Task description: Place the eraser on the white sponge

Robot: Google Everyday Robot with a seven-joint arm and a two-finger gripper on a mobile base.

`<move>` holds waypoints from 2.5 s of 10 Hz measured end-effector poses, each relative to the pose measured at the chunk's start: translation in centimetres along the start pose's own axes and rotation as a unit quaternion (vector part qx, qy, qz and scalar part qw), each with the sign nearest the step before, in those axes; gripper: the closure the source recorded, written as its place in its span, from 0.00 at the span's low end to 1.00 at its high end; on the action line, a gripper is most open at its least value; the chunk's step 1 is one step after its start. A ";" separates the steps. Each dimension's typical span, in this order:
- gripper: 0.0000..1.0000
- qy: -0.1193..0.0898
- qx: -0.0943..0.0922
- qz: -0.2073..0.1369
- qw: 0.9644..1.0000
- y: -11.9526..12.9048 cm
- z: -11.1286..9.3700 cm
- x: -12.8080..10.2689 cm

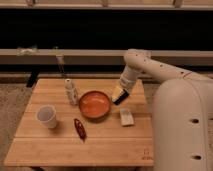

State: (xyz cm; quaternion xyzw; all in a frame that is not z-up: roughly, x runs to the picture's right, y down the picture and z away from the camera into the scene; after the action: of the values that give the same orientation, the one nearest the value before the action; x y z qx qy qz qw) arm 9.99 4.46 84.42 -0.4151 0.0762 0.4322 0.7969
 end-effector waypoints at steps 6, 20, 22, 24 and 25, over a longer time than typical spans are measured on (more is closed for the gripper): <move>0.20 0.000 0.000 0.000 1.000 0.0 0.0 0.0; 0.20 0.003 0.110 0.263 0.958 -3.1 1.7 -1.7; 0.20 0.002 0.113 0.279 0.954 -4.0 2.4 -2.1; 0.20 -0.003 0.114 0.298 0.948 -5.3 3.1 -2.6; 0.20 -0.004 0.114 0.306 0.945 -5.9 3.6 -2.8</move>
State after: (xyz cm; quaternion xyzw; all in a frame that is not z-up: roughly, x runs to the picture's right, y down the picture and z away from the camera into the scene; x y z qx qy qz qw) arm 11.88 3.65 91.58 -0.2763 0.2452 0.6456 0.6684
